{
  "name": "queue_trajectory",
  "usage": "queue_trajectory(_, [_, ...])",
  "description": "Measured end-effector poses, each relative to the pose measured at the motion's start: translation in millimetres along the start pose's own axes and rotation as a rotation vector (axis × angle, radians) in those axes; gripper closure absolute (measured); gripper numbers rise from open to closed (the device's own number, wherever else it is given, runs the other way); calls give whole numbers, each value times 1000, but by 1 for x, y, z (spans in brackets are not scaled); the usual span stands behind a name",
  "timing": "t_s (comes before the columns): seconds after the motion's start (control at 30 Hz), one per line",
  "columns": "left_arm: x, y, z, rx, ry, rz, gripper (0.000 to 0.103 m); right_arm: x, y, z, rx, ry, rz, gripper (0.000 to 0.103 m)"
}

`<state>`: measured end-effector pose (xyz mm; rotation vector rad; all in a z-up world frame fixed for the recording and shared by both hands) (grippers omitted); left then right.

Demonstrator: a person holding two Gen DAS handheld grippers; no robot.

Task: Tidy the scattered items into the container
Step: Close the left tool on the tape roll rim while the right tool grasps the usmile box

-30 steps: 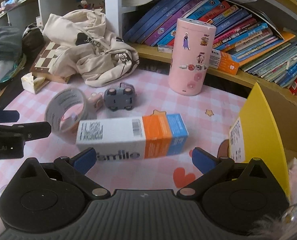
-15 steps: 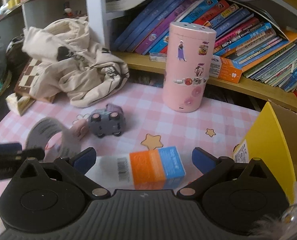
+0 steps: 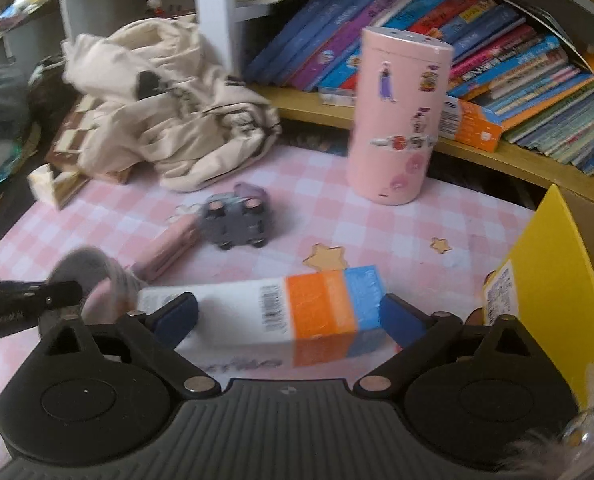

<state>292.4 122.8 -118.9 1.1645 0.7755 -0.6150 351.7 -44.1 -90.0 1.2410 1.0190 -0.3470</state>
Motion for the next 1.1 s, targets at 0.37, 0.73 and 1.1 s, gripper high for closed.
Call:
queue_trajectory(0.37, [-40, -25, -28, -63, 10, 30, 98, -19, -26, -46, -221, 71, -22, 11])
queue_trajectory(0.73, [-53, -32, -27, -92, -8, 45, 98, 0, -22, -53, -781, 87, -47, 14])
queue_trajectory(1.1, [-56, -34, -22, -90, -9, 39, 98, 35, -12, -49, -1145, 133, -163, 35])
Point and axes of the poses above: each gripper's, at about its wrist camera, not at the fingertips, and x roughly the way its jaws point, z to its right, y to its top, the point moved 5 cm from there along x, roughly the way its jaws point, and after that the axes turned 6 degrees about -z, right-handed, at the moved point
